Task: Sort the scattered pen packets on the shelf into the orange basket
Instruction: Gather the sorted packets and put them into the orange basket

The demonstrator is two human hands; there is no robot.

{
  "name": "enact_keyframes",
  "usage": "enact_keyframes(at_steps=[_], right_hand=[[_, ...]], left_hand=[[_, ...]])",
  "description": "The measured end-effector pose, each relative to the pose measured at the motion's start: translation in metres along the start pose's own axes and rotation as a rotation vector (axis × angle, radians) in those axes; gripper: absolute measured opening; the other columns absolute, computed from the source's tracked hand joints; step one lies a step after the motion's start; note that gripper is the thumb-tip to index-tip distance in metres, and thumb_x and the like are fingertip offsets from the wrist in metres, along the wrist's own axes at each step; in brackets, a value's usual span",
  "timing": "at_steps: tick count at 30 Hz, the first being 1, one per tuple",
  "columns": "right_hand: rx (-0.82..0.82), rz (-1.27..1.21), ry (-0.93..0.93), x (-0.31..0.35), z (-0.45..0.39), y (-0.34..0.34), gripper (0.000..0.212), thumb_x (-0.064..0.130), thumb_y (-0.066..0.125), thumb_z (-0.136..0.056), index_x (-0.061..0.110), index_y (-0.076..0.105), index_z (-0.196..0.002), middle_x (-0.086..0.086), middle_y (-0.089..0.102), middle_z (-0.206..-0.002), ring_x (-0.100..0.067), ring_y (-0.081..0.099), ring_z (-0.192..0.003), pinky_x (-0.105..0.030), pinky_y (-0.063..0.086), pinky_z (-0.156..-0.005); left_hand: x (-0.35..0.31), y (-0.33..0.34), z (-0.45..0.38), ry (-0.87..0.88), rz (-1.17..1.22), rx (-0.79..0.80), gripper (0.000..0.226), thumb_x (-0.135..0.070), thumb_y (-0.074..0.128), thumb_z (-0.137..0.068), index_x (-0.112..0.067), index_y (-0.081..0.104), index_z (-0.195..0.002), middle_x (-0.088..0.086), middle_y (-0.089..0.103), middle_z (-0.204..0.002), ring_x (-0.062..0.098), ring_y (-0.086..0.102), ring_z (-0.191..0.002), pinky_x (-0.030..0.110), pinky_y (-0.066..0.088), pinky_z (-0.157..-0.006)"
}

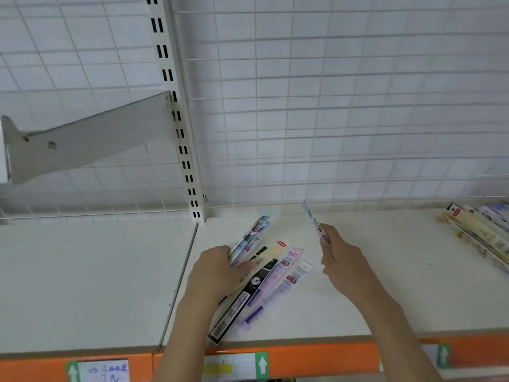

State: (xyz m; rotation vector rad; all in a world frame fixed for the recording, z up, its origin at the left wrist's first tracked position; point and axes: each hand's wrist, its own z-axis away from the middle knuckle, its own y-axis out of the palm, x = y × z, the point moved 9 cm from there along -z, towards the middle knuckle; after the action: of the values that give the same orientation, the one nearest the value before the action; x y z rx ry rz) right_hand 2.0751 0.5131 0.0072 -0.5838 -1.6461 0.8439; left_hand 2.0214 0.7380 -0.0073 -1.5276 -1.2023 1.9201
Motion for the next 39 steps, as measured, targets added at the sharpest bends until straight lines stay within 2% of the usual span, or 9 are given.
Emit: enact_keyframes(at_steps=[4,8,12,17,20,25,30,34,39], right_hand=[[-0.013,0.054,0.006,-0.007,0.003,-0.002,0.032,0.025,0.031,-0.101,0.03,0.038,-0.132,0.004,0.048,-0.063,-0.021,0.052,-0.061,-0.032,0.043,-0.06],[-0.003,0.062,0.041,-0.013,0.005,0.003,0.029,0.032,0.04,-0.098,0.022,0.044,-0.125,0.005,0.05,-0.064,-0.02,0.054,-0.065,-0.031,0.042,-0.061],[0.058,0.141,0.062,-0.018,0.005,0.014,0.021,0.031,0.041,-0.097,0.017,0.054,-0.107,-0.001,0.06,-0.076,-0.023,0.06,-0.074,-0.034,0.046,-0.066],[0.064,0.142,0.048,-0.015,0.004,0.024,0.026,0.031,0.038,-0.098,0.013,0.055,-0.089,-0.004,0.061,-0.075,-0.025,0.06,-0.074,-0.034,0.044,-0.061],[0.069,0.141,0.038,-0.009,0.002,0.03,0.025,0.029,0.038,-0.098,0.016,0.051,-0.081,-0.001,0.057,-0.073,-0.024,0.057,-0.072,-0.033,0.042,-0.061],[0.066,0.145,0.01,0.002,0.001,0.035,0.024,0.03,0.038,-0.098,0.017,0.054,-0.085,-0.002,0.059,-0.076,-0.023,0.054,-0.07,-0.031,0.039,-0.058],[0.057,0.156,0.008,0.003,0.004,0.036,0.023,0.029,0.038,-0.098,0.017,0.052,-0.084,-0.002,0.056,-0.073,-0.023,0.051,-0.066,-0.028,0.035,-0.051],[0.024,0.172,0.033,-0.004,0.005,0.028,0.024,0.029,0.038,-0.098,0.015,0.054,-0.087,-0.002,0.059,-0.076,-0.023,0.052,-0.067,-0.028,0.034,-0.051],[-0.007,0.18,0.063,-0.011,0.007,0.019,0.026,0.029,0.039,-0.097,0.015,0.049,-0.078,-0.001,0.052,-0.066,-0.023,0.051,-0.063,-0.028,0.032,-0.048]], left_hand=[[-0.011,0.017,-0.007,-0.028,-0.006,0.03,0.036,-0.047,0.064,-0.079,-0.019,0.048,-0.064,-0.004,0.053,-0.067,0.02,0.054,-0.067,0.024,0.038,-0.054],[-0.014,0.028,-0.011,-0.041,-0.053,0.088,0.029,-0.037,0.065,-0.08,-0.011,0.059,-0.092,0.005,0.062,-0.089,0.023,0.055,-0.075,0.027,0.044,-0.065],[-0.013,0.022,-0.017,-0.023,-0.045,0.102,0.023,-0.03,0.061,-0.084,-0.015,0.047,-0.072,0.0,0.053,-0.073,0.02,0.053,-0.068,0.023,0.039,-0.052],[0.013,-0.015,-0.009,-0.021,0.042,-0.002,0.016,-0.023,0.049,-0.09,-0.012,0.059,-0.097,-0.002,0.069,-0.079,0.009,0.057,-0.066,0.022,0.042,-0.055],[0.036,-0.03,0.002,-0.073,0.11,-0.038,0.014,-0.017,0.046,-0.091,-0.015,0.059,-0.091,-0.007,0.069,-0.073,0.01,0.054,-0.06,0.023,0.042,-0.057],[0.06,-0.037,0.015,-0.137,0.127,-0.049,0.018,-0.018,0.039,-0.095,-0.005,0.049,-0.089,0.013,0.065,-0.098,0.026,0.055,-0.079,0.034,0.043,-0.069],[0.05,-0.029,0.02,-0.175,0.243,-0.002,0.018,-0.016,0.038,-0.092,-0.012,0.04,-0.074,0.006,0.051,-0.079,0.03,0.059,-0.084,0.032,0.038,-0.064],[0.024,-0.015,0.021,-0.075,0.067,0.03,0.023,-0.036,0.049,-0.089,-0.018,0.041,-0.078,0.001,0.046,-0.08,0.019,0.049,-0.071,0.029,0.039,-0.063],[0.013,0.013,0.023,-0.058,-0.182,0.139,0.062,-0.059,0.063,-0.072,-0.018,0.047,-0.116,0.002,0.048,-0.112,0.02,0.055,-0.098,0.03,0.046,-0.079]])
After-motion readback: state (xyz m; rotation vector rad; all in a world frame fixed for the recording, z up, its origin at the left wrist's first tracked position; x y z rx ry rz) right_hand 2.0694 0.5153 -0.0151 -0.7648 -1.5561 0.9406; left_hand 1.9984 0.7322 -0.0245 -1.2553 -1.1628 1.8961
